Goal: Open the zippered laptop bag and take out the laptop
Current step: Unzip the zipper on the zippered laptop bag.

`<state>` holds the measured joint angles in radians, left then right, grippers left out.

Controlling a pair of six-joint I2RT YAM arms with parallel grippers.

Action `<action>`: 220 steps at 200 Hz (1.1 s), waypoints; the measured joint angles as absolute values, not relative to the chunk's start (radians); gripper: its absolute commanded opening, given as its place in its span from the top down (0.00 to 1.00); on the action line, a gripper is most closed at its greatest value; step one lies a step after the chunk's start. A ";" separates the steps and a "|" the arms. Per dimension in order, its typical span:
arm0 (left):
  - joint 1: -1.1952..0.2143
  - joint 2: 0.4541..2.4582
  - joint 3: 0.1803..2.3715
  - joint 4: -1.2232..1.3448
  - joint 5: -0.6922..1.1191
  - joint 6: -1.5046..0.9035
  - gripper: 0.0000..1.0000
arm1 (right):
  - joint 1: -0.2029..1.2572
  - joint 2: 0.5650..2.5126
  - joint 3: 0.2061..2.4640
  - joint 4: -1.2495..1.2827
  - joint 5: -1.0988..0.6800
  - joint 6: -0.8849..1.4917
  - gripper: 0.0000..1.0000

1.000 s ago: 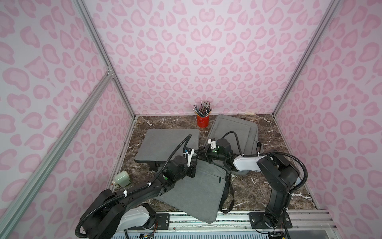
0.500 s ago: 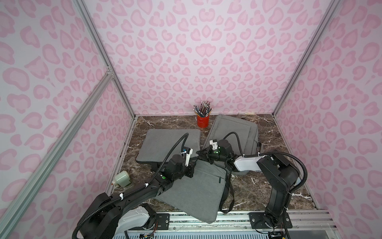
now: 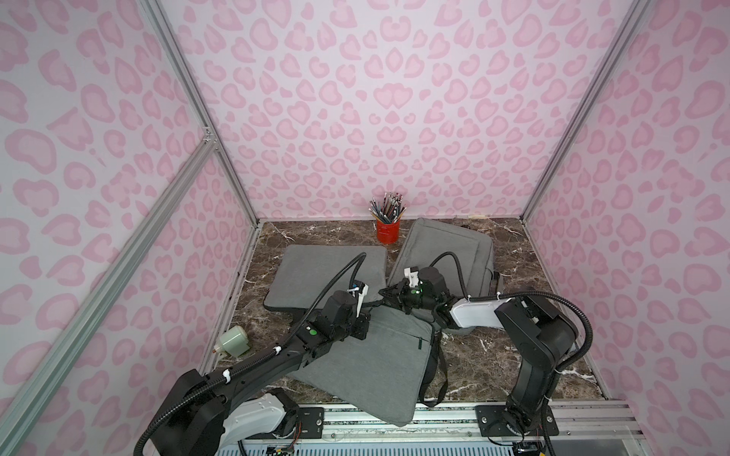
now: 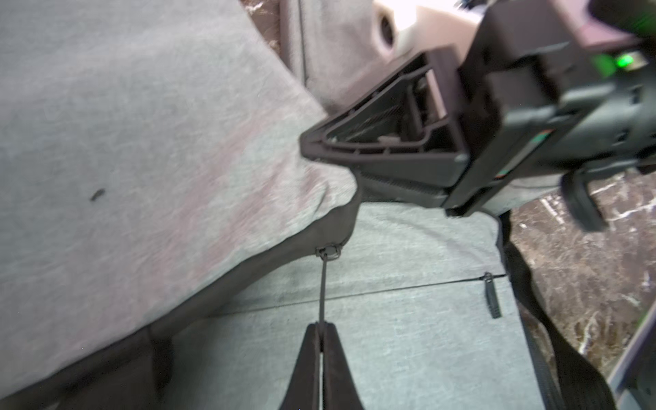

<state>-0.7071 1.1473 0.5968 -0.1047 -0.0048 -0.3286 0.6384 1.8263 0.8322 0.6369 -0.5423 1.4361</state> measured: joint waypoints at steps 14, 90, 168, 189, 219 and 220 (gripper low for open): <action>-0.707 1.148 0.614 -0.142 -0.034 -0.321 0.98 | 0.636 1.813 0.832 0.616 -0.532 1.428 1.00; -0.707 1.172 0.698 -0.355 -0.196 -0.363 0.98 | 0.622 1.780 0.843 0.542 -0.513 1.377 1.00; -0.611 1.232 0.763 -0.520 -0.266 -0.411 0.98 | 0.590 1.744 0.875 0.434 -0.511 1.315 1.00; -0.585 1.234 0.790 -0.561 -0.281 -0.410 0.98 | 0.585 1.742 0.879 0.420 -0.513 1.301 1.00; -0.535 1.234 0.806 -0.599 -0.300 -0.394 0.98 | 0.577 1.742 0.880 0.418 -0.518 1.293 1.00; -0.533 1.234 0.807 -0.600 -0.300 -0.393 0.98 | 0.577 1.742 0.880 0.418 -0.518 1.292 1.00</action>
